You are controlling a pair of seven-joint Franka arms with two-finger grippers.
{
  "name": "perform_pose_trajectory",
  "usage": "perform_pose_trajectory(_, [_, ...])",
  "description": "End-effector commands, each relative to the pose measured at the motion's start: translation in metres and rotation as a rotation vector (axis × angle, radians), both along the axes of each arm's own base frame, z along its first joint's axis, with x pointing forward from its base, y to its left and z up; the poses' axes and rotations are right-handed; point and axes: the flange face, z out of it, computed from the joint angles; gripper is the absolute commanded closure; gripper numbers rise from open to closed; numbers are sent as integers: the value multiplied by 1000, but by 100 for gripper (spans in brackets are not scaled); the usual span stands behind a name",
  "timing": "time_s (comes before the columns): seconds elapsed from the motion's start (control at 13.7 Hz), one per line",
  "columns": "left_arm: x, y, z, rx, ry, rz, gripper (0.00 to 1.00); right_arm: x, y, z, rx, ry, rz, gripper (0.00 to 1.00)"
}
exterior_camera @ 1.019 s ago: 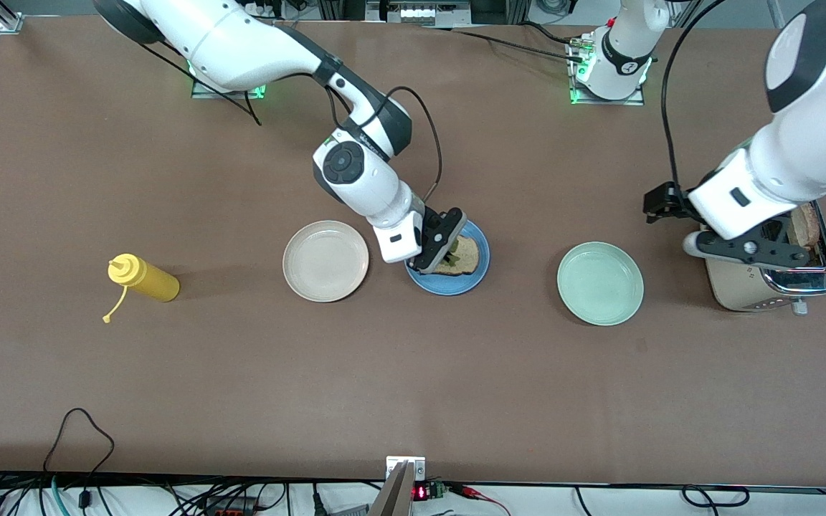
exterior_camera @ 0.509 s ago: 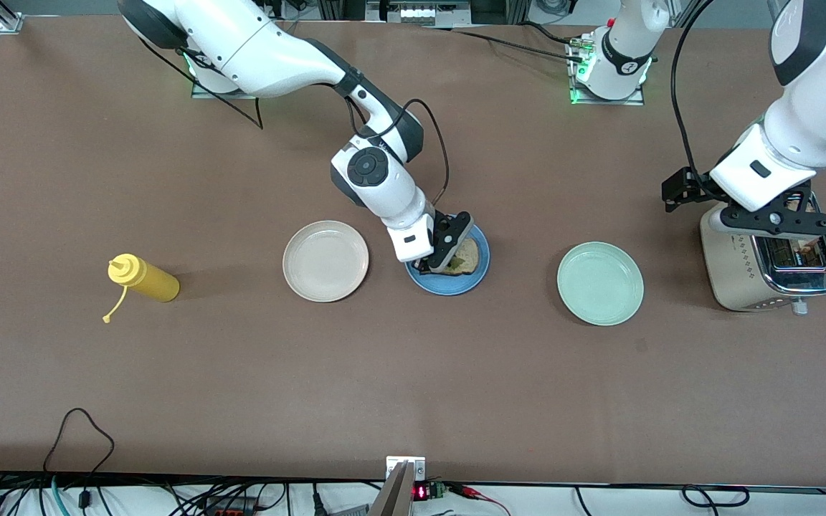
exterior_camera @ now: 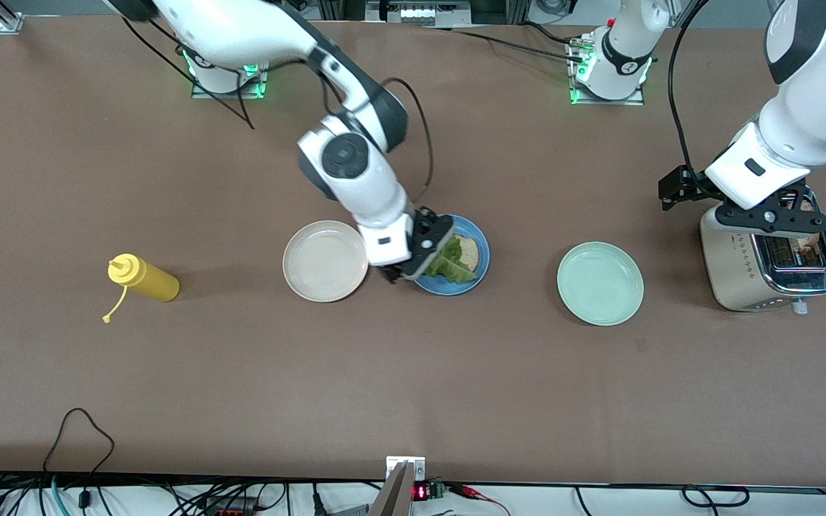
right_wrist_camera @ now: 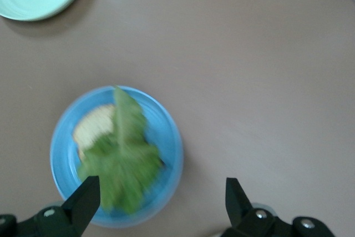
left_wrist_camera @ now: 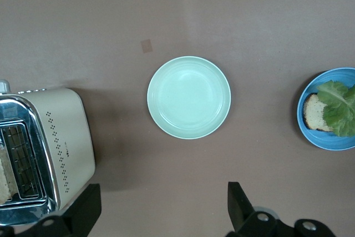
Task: Make sandwich in blue plate with both arms
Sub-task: 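Move the right gripper back to the yellow mustard bottle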
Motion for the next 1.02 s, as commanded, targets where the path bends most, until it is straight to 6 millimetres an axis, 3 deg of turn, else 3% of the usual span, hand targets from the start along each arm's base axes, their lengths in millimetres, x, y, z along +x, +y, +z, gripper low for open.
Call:
perform_pose_trajectory(0.0, [-6,0,4,-13,-6,10,0,18,-72,54,-84,18,-99,0])
perform_pose_trajectory(0.15, [-6,0,4,-12,-4,10,0,42,-146,86,-126,40,-114,0])
perform_pose_trajectory(0.44, [-6,1,4,-12,-3,12,0,50,-258,147,-77,55,-1,0])
perform_pose_trajectory(0.73, [-6,1,3,-11,3,11,0,51,-382,161,125,45,151,0])
perform_pose_trajectory(0.95, [-7,1,3,-10,9,12,0,47,-492,145,352,16,210,0])
